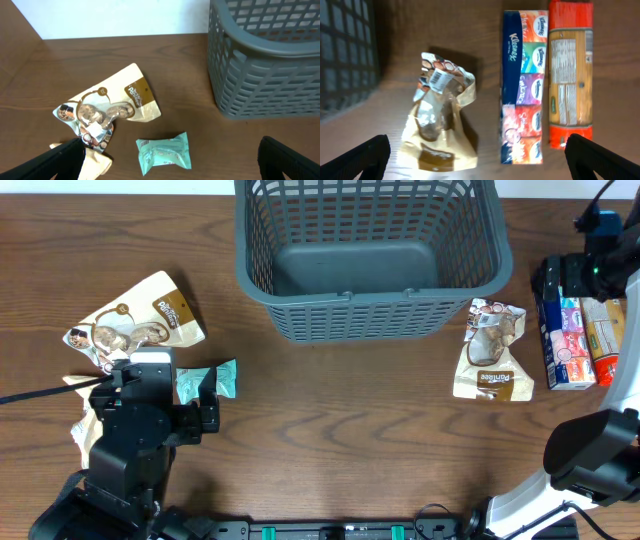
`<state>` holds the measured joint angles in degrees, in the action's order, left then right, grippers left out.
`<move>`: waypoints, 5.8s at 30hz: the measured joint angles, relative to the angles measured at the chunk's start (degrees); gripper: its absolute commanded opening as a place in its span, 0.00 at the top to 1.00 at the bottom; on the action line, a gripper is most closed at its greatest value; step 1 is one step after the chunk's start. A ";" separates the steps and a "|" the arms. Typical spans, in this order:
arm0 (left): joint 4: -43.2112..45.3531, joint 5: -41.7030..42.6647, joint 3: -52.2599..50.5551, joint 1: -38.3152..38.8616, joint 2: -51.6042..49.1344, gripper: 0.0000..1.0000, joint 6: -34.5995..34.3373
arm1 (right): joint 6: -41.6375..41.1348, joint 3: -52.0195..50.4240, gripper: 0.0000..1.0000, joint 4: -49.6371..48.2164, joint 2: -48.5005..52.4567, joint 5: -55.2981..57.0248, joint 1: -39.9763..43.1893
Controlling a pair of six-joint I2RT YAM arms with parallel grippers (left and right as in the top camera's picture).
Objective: Pack container
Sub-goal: 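Reach right gripper to the blue tissue multi-pack and grasp it, then lift the tissue pack and carry it over the basket with right gripper, then open right gripper to drop tissue pack into basket, withdraw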
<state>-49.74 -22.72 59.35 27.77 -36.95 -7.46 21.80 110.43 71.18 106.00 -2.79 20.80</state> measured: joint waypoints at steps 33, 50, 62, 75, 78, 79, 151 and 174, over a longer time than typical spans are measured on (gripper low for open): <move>-4.07 0.00 0.00 0.00 0.00 0.01 0.00 | 4.96 -24.48 0.01 -23.91 0.00 -0.31 9.53; -7.04 0.00 0.00 0.00 0.00 0.01 -0.02 | 3.06 -25.20 0.01 -23.58 6.58 2.64 9.84; -7.04 -0.02 0.00 0.00 0.00 0.01 -0.02 | 3.04 -25.38 0.01 -23.41 10.95 3.69 10.03; -7.06 -0.02 0.00 0.00 0.00 0.02 0.00 | 2.40 -25.27 0.98 -23.54 15.23 1.75 11.39; -7.06 -0.02 0.00 0.00 0.00 0.01 0.00 | 1.31 -25.00 0.98 -23.91 14.80 1.70 11.43; -7.06 -0.02 0.00 0.00 0.00 0.01 0.00 | 0.87 -24.98 0.98 -23.98 14.80 1.73 11.43; -7.08 -0.04 0.00 0.00 0.00 0.01 -0.02 | -9.18 15.41 0.98 1.49 10.43 -6.12 -34.27; -7.10 -0.04 0.00 0.00 0.00 0.01 0.00 | -8.09 9.60 0.01 -3.45 10.43 -5.46 -34.27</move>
<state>-56.84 -22.76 59.35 27.77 -36.95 -7.46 13.72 120.03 67.72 116.42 -8.25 -13.47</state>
